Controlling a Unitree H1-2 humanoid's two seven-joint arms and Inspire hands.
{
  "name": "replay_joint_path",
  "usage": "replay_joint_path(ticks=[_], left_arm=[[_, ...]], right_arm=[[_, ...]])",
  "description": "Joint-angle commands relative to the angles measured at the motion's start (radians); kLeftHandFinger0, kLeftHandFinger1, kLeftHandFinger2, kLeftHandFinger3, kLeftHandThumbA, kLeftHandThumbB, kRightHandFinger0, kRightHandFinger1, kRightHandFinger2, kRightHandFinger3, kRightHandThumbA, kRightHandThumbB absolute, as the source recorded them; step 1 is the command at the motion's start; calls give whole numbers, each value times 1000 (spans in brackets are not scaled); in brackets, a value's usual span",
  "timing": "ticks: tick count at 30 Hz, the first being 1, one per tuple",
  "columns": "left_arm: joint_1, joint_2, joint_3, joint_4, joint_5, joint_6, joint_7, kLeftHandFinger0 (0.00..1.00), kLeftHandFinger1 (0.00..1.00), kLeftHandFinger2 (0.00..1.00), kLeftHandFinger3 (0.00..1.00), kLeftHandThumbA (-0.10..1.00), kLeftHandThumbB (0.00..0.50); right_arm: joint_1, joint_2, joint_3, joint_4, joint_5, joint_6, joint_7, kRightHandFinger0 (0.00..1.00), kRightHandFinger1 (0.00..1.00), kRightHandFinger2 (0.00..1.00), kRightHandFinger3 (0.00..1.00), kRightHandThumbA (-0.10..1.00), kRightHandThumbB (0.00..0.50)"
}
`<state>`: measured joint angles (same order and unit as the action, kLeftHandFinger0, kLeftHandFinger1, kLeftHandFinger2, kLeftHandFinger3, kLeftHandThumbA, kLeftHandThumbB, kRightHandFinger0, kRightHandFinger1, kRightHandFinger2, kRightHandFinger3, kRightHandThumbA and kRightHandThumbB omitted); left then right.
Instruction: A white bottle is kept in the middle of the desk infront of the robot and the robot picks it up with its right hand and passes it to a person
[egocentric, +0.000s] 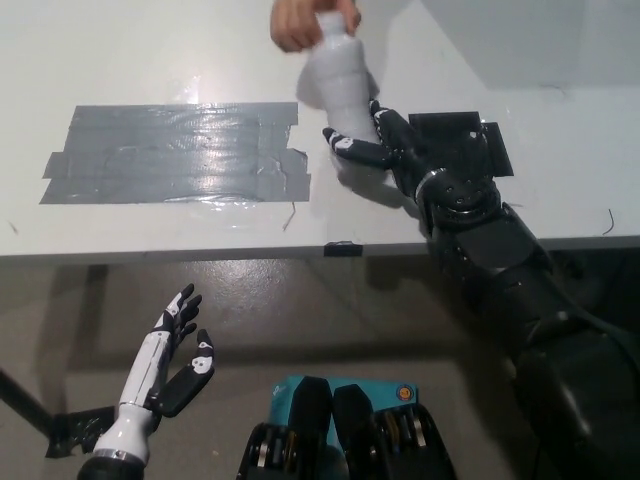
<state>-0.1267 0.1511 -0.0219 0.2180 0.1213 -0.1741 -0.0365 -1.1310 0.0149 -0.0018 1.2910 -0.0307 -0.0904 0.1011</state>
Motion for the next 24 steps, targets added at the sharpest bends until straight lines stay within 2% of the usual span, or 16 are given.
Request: replay_joint_path(ticks=[1,6,9,12,15,17,20,22,24], left_arm=[[-18,10,4,-11,-8,-23,-2,1000,1000,1000,1000,186,161],[-13,13,2,-23,-2,-8,-4,1000,1000,1000,1000,176,157],[-13,15,3,-23,-3,-3,-5,1000,1000,1000,1000,177,157],[-17,18,4,-22,2,-1,-3,1000,1000,1000,1000,173,146],[-21,18,6,-16,0,-12,-1,1000,1000,1000,1000,169,149],[-23,17,5,-16,3,-9,1,1000,1000,1000,1000,182,146],[-26,22,8,-16,-1,-1,-3,1000,1000,1000,1000,185,145],[-33,22,10,-8,-2,-4,-1,1000,1000,1000,1000,184,147],[-40,21,11,-1,-2,-4,2,1000,1000,1000,1000,182,145]], right_arm=[[-27,-6,-1,-39,17,-57,31,1000,1000,1000,1000,608,500],[37,-17,8,-171,11,-71,37,1000,1000,1000,1000,699,500],[116,-27,12,-348,20,-32,66,1000,1000,1000,1000,687,500],[249,-51,47,-660,-4,50,92,1000,1000,1000,1000,733,456],[385,-81,72,-960,-38,99,98,1000,1000,1000,1000,828,478],[460,-93,72,-1116,-26,119,110,1000,1000,1000,1000,825,463],[561,-103,67,-1307,-14,128,112,1000,1000,1000,1000,847,483],[620,-95,49,-1412,27,136,105,1000,1000,1000,1000,803,494],[687,-86,36,-1520,61,139,95,1000,1000,1000,1000,786,482]])
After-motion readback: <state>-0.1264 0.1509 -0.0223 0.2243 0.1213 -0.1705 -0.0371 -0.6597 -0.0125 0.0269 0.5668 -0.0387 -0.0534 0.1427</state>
